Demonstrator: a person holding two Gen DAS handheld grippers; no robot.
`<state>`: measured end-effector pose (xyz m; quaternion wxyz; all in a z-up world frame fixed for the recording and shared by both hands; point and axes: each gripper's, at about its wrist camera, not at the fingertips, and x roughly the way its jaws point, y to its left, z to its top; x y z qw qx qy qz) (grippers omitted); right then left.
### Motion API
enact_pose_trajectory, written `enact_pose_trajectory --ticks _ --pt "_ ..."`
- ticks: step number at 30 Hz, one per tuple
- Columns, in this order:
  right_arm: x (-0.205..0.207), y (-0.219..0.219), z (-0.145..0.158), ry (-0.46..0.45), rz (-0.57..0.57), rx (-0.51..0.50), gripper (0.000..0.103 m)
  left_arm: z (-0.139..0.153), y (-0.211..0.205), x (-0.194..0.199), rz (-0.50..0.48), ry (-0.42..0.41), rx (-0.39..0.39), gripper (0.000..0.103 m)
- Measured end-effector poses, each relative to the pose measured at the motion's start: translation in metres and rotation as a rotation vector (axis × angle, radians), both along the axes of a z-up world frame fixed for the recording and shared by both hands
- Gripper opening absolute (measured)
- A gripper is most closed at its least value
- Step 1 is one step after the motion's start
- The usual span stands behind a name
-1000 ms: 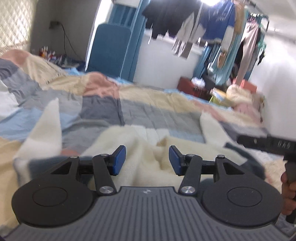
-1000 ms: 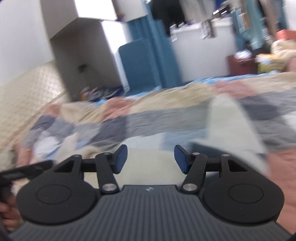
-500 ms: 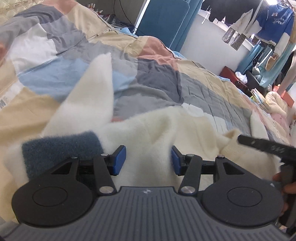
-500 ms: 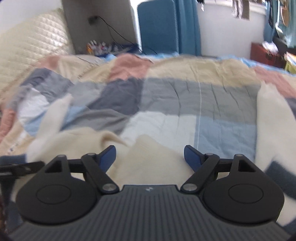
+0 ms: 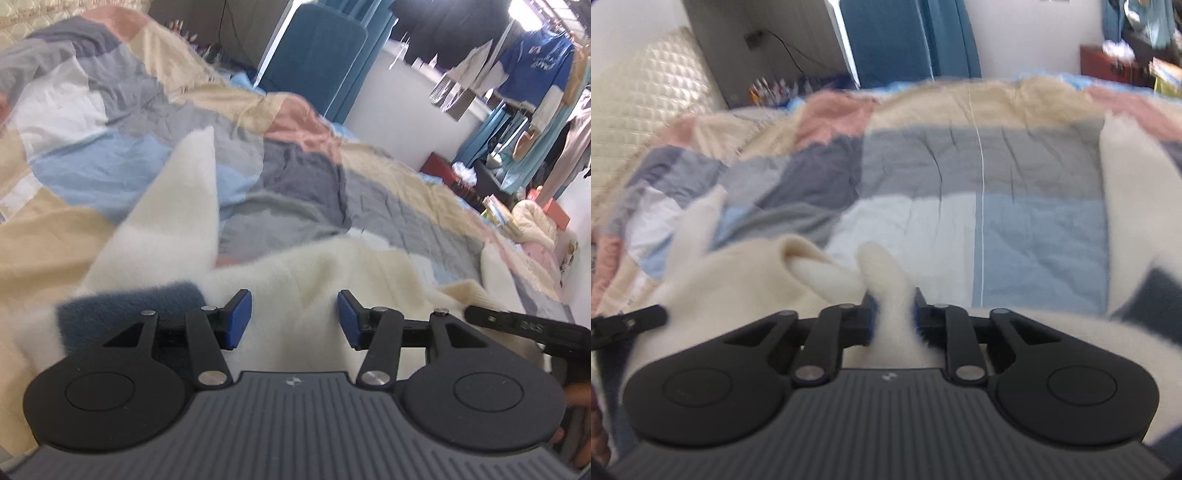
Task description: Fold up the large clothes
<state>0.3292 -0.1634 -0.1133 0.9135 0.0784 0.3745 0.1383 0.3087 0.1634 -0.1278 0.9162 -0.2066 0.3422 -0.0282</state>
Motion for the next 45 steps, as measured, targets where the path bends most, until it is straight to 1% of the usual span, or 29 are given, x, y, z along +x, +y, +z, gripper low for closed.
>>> enact_pose_trajectory --ticks 3,7,10,12,13,15,17,18,20,22,24,25,27,28,30,34,36,38,40,42,44,45 --pt "-0.028 -0.001 0.026 -0.09 0.015 -0.022 0.018 0.013 -0.002 -0.011 0.002 -0.057 0.016 0.056" --pt "-0.066 -0.018 0.053 -0.179 -0.005 0.007 0.017 0.031 -0.008 -0.034 -0.025 -0.141 -0.006 0.056" --pt "-0.097 -0.03 0.064 -0.229 -0.02 0.013 0.017 0.041 -0.019 -0.055 -0.065 -0.198 -0.01 0.056" --pt "-0.118 -0.037 0.067 -0.259 -0.025 0.008 0.016 0.045 -0.028 -0.066 -0.097 -0.228 -0.007 0.057" --pt "-0.127 -0.04 0.067 -0.271 -0.03 0.007 0.016 0.046 -0.031 -0.071 -0.121 -0.239 -0.019 0.057" --pt "-0.146 -0.045 0.062 -0.28 -0.035 0.005 0.016 0.046 -0.037 -0.075 -0.154 -0.24 -0.049 0.057" --pt "-0.158 -0.046 0.047 -0.265 -0.031 -0.029 0.016 0.043 -0.042 -0.078 -0.167 -0.237 -0.044 0.057" --pt "-0.162 -0.049 0.037 -0.238 -0.039 -0.026 0.016 0.042 -0.046 -0.078 -0.175 -0.232 -0.04 0.057" --pt "-0.165 -0.056 0.02 -0.164 -0.064 0.031 0.016 0.038 -0.051 -0.078 -0.189 -0.215 -0.04 0.057" --pt "-0.167 -0.061 0.01 -0.13 -0.096 0.07 0.016 0.033 -0.056 -0.077 -0.2 -0.186 -0.042 0.057" --pt "-0.167 -0.063 0.007 -0.109 -0.122 0.107 0.017 0.027 -0.061 -0.075 -0.21 -0.147 -0.027 0.057" --pt "-0.167 -0.06 0.006 -0.108 -0.126 0.107 0.017 0.022 -0.065 -0.073 -0.222 -0.116 -0.011 0.057" --pt "-0.169 -0.053 0.006 -0.123 -0.119 0.07 0.017 0.012 -0.072 -0.068 -0.23 -0.051 0.038 0.056" --pt "-0.171 -0.05 0.005 -0.132 -0.115 0.054 0.017 0.006 -0.072 -0.067 -0.231 -0.04 0.051 0.056" --pt "-0.174 -0.047 0.006 -0.145 -0.105 0.035 0.017 0.003 -0.071 -0.067 -0.225 -0.047 0.047 0.057" --pt "-0.18 -0.051 0.006 -0.156 -0.098 0.04 0.018 0.01 -0.066 -0.07 -0.238 -0.126 -0.037 0.057" --pt "-0.181 -0.052 0.005 -0.158 -0.095 0.045 0.018 0.015 -0.069 -0.071 -0.255 -0.167 -0.044 0.057" --pt "-0.181 -0.052 0.006 -0.162 -0.091 0.048 0.018 0.02 -0.075 -0.069 -0.284 -0.202 -0.031 0.058" --pt "-0.184 -0.052 0.007 -0.175 -0.077 0.047 0.018 0.025 -0.083 -0.062 -0.305 -0.208 -0.038 0.058" --pt "-0.188 -0.05 0.01 -0.199 -0.062 0.041 0.018 0.029 -0.094 -0.049 -0.332 -0.196 -0.062 0.058" --pt "-0.191 -0.046 0.012 -0.223 -0.041 0.023 0.018 0.034 -0.108 -0.038 -0.383 -0.189 -0.078 0.058" --pt "-0.193 -0.044 0.013 -0.232 -0.033 0.014 0.018 0.035 -0.116 -0.03 -0.424 -0.174 -0.084 0.058"
